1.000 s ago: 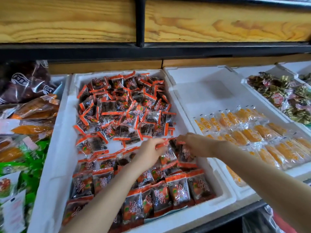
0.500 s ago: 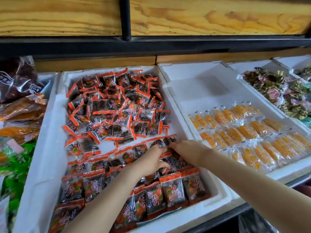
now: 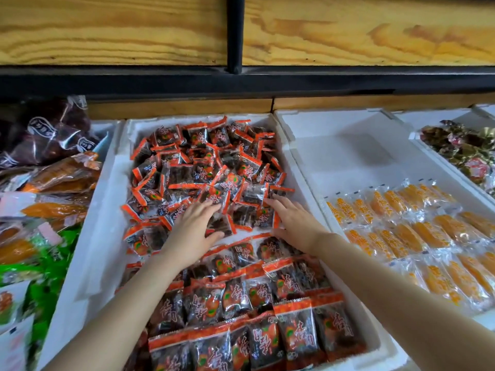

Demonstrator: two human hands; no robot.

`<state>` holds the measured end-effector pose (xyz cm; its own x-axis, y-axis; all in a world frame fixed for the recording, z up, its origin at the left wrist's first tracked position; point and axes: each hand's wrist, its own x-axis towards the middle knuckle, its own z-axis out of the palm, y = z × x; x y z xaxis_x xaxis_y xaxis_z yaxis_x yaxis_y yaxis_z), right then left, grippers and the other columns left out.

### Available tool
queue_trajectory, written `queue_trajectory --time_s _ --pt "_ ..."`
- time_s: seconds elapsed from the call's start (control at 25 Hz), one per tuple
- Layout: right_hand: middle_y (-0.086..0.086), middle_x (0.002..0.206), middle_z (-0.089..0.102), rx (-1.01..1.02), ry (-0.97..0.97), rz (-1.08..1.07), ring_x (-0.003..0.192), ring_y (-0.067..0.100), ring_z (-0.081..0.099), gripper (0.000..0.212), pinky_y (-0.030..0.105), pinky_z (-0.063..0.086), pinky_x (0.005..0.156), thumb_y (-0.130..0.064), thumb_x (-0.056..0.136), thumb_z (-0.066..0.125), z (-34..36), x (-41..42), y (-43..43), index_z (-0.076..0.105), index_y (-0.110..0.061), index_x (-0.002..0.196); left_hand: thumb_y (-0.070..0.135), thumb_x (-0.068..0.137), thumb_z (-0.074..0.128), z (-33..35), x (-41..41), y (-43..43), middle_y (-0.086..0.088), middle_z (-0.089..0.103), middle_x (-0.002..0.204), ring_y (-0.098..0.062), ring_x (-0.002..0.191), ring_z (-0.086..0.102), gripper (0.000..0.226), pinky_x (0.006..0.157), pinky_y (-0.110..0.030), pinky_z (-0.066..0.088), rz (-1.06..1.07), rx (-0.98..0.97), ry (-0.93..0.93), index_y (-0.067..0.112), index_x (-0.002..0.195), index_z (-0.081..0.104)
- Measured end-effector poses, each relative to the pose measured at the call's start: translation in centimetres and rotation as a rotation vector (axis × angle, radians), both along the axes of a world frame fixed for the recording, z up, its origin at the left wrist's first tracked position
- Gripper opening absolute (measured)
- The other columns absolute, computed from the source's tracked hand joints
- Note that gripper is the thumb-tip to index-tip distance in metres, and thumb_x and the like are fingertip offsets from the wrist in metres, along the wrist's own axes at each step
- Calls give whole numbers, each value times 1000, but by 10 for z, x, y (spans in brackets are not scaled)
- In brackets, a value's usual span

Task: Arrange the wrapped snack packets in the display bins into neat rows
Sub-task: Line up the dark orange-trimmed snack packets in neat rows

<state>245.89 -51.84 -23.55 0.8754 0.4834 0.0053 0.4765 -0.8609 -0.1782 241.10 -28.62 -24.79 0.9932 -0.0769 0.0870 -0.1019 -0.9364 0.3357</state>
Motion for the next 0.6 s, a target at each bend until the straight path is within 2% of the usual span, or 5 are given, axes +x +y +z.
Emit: queue_trajectory --time_s 0.08,0.16,0.24,0.36,0.6 --pt "-2 157 11 -72 29 -29 140 32 16 74 42 28 111 -33 92 58 -10 11 8 13 -26 150 47 91 56 -11 7 10 7 10 160 -19 147 5 73 118 -43 9 13 47 108 28 151 20" --pt "-4 157 13 -152 -62 -43 136 35 21 65 40 33 108 -21 94 54 -15 19 12 20 -26 149 42 90 60 -17 11 10 7 9 160 -20 147 4 72 118 -44 13 13 26 109 29 150 23" --pt "-4 154 23 -202 -192 -33 131 31 28 57 37 35 104 -14 94 50 -15 24 14 29 -28 146 33 89 65 -16 14 9 5 20 155 -20 144 15 67 115 -41 24 9 -21 65 27 147 32" --pt "-3 145 38 -209 -317 62 129 23 32 45 33 28 104 -29 97 45 -13 28 13 38 -29 141 23 88 66 -12 18 13 4 40 141 -18 129 40 54 103 -36 40 -7 -75 35 25 138 46" --pt "-4 132 51 -99 -243 205 122 16 42 34 29 32 100 -34 98 42 -6 19 17 51 -25 129 9 98 50 2 15 9 -6 59 126 -21 111 58 30 91 -25 41 53 -225 -115 12 126 60"
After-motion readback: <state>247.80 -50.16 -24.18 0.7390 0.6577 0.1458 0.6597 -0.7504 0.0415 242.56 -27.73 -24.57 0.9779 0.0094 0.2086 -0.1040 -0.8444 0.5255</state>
